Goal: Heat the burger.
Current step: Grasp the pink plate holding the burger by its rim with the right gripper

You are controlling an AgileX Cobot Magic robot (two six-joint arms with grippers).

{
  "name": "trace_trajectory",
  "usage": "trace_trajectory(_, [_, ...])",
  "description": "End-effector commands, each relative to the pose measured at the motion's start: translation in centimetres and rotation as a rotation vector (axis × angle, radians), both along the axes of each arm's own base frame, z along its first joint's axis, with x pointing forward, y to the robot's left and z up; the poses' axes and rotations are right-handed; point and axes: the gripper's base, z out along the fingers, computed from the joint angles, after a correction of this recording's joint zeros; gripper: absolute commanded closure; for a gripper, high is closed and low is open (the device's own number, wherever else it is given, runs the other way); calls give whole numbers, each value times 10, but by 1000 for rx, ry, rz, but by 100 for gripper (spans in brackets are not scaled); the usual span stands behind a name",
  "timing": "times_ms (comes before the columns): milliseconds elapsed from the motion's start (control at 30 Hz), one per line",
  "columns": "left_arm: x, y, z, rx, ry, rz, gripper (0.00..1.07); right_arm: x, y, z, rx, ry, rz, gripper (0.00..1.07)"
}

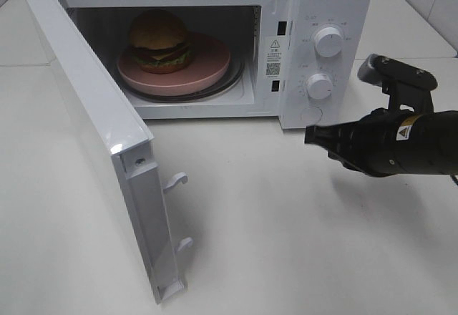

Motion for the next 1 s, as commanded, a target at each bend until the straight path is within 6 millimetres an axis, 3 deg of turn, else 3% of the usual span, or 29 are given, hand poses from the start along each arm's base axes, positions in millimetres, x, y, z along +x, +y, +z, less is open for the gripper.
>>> trace_trajectory(33, [0, 0, 0, -8, -4, 4, 6, -9, 0, 7, -177, 85, 216, 107])
trace_trajectory(100, [0, 0, 0, -8, -4, 4, 6, -10, 2, 20, -255, 144, 348, 106])
trace_trajectory(233, [0, 0, 0, -8, -4, 4, 6, -5, 4, 28, -311, 121, 435, 101])
trace_trajectory(333, [0, 0, 0, -8, -4, 4, 6, 1, 5, 34, -358, 77, 497, 87])
trace_trajectory(367, [0, 0, 0, -8, -4, 4, 6, 3, 6, 37, -379, 55, 529, 70])
trace_trajectory(400, [0, 0, 0, -8, -4, 4, 6, 3, 6, 37, -379, 55, 529, 70])
trace_trajectory(433, [0, 0, 0, -8, -4, 4, 6, 4, 7, 40, -417, 43, 589, 50])
trace_trajectory(467, [0, 0, 0, -8, -4, 4, 6, 4, 8, 40, -443, 48, 633, 39])
trace_trajectory(500, [0, 0, 0, -8, -4, 4, 6, 4, 8, 40, -443, 48, 633, 39])
trace_trajectory(533, [0, 0, 0, -8, -4, 4, 6, 6, 9, 41, -484, 67, 714, 20])
trace_trajectory(567, [0, 0, 0, -8, -4, 4, 6, 7, 12, 42, -501, 75, 756, 11])
trace_trajectory(633, [0, 0, 0, -8, -4, 4, 6, 10, 16, 44, -522, 84, 813, 6])
trace_trajectory(867, [0, 0, 0, -8, -4, 4, 6, 22, 27, 52, -590, 97, 962, 8])
trace_trajectory(933, [0, 0, 0, -8, -4, 4, 6, 25, 36, 57, -660, 90, 1144, 10])
trace_trajectory(967, [0, 0, 0, -8, -4, 4, 6, 25, 36, 57, -660, 90, 1144, 10])
trace_trajectory(1000, [0, 0, 0, -8, -4, 4, 6, 26, 47, 59, -700, 55, 1288, 13])
